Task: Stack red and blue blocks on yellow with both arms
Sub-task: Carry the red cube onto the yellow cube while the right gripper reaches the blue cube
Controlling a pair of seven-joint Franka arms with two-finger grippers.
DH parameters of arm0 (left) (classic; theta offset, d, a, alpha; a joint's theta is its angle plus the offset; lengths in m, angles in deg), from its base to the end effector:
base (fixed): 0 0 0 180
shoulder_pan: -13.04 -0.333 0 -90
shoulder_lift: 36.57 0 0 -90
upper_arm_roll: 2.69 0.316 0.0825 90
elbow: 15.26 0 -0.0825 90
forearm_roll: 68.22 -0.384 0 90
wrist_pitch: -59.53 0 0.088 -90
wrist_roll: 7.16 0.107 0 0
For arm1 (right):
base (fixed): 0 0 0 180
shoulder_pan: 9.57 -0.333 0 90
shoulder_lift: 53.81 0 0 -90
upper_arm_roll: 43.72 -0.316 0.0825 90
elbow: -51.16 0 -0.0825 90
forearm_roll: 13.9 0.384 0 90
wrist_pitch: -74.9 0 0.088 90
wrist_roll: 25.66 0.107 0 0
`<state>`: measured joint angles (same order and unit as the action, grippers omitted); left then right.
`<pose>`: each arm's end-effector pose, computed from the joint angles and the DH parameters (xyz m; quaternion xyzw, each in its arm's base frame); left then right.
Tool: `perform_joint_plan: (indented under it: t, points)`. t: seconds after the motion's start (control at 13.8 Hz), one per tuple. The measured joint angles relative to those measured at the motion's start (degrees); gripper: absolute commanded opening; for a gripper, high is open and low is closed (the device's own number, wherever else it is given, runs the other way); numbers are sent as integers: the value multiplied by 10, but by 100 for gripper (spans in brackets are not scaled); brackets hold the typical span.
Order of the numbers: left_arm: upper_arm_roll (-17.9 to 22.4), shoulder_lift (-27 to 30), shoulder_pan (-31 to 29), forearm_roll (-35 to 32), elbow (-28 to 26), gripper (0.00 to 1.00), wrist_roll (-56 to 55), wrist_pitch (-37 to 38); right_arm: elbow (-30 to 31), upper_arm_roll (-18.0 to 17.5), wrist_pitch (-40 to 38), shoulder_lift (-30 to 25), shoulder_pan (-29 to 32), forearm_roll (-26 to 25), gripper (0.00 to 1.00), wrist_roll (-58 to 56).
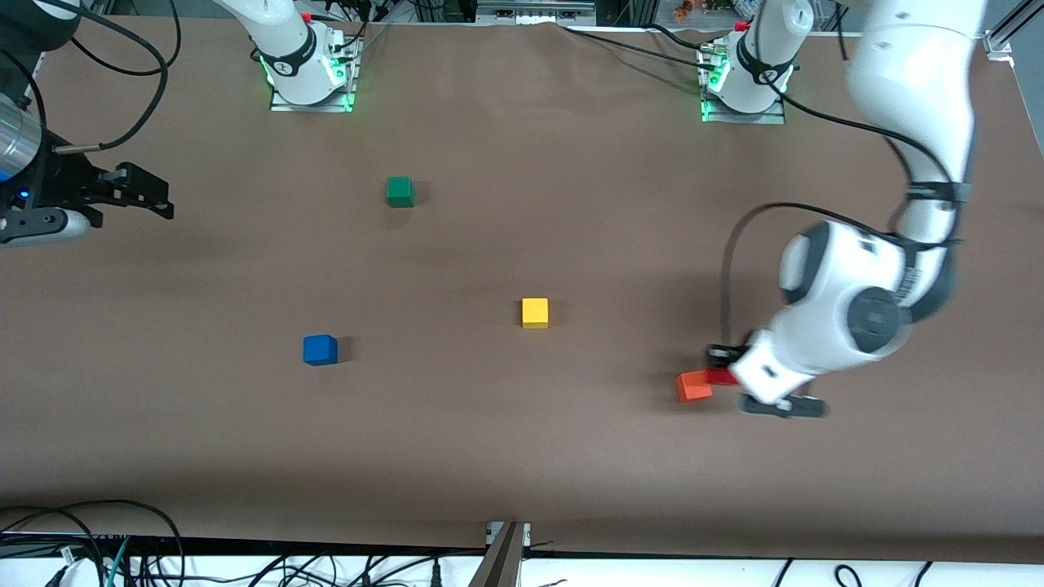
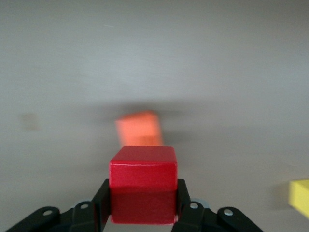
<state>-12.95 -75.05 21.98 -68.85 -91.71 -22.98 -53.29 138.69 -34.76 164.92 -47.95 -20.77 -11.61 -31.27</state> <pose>0.6967 -0.2118 0.3374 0.9985 -0.0133 -0.0280 0.0444 0.5830 0.0316 0.5873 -0.9972 -0.0680 0.0284 0.0129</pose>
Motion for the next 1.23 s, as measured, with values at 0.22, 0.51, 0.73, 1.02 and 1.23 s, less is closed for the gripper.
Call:
perform_joint_plan:
  t: [0.22, 0.51, 0.73, 1.02, 1.23]
  points:
    - [2, -3, 100, 0, 1, 33, -104, 3, 1, -5, 1, 35, -5, 2, 100, 0]
    - [8, -20, 198, 0, 1, 33, -187, -31, 2, -6, 69, 126, -12, 2, 100, -50]
    - [12, -32, 216, 0, 1, 33, -193, -50, 1, -9, 155, 196, -30, 3, 100, -63]
    - [17, -49, 241, -22, 4, 33, -194, -55, 1, -11, 237, 270, -43, 43, 100, -60]
    - [27, -62, 257, -23, 15, 33, -213, -62, 1, -11, 251, 305, -41, 69, 100, -60]
